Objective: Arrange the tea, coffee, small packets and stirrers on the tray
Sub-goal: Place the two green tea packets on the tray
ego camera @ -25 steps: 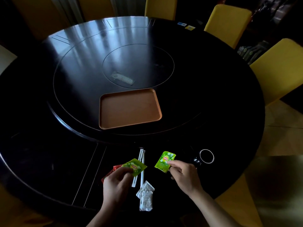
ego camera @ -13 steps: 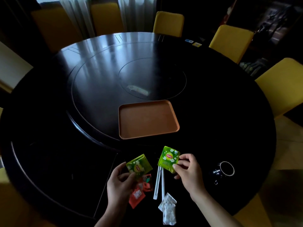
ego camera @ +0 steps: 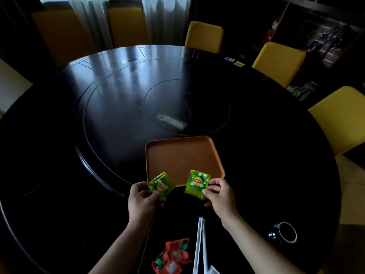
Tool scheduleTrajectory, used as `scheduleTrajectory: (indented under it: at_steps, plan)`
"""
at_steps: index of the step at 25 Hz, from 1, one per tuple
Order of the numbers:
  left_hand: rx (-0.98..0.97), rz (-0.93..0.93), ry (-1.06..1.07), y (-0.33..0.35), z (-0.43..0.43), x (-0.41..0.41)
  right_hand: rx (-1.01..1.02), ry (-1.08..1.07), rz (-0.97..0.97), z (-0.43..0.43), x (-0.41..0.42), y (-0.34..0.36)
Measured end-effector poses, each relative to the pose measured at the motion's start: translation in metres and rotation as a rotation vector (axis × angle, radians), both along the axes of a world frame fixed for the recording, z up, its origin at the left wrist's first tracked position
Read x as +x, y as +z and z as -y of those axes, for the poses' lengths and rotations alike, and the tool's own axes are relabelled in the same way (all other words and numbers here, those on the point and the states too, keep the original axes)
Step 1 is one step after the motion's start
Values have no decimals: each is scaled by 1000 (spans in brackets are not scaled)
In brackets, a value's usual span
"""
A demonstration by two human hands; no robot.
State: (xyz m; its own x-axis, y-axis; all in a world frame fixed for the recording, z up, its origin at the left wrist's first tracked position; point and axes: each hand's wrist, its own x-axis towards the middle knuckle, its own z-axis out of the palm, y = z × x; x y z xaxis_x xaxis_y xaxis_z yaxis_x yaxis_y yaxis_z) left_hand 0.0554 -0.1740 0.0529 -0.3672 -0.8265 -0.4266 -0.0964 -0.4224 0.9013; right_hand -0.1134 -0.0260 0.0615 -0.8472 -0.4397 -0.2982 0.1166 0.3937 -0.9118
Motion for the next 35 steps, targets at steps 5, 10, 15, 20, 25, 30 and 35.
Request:
scheduleTrajectory:
  at_steps: [5,10,15,20,25,30,35]
  plan:
    - [-49,100,26,-7,37,-63,58,115,-57,50,-67,-7]
    - [19,167,140,-26,57,-106,73,125,-9,92,-108,-25]
    - [-201,451,15,-36,84,-113,121,207,-96,117,-122,-41]
    - [-549,808,-398,-24,115,-126,255,356,-342,128,-132,-47]
    - [-999,795,-568,-40,94,-100,401,567,-695,124,-129,-48]
    - [-1263,864,-786,-56,76,-88,504,665,-844,121,-120,-52]
    - [-1237,921,-753,-50,87,-98,518,644,-847,129,-110,-57]
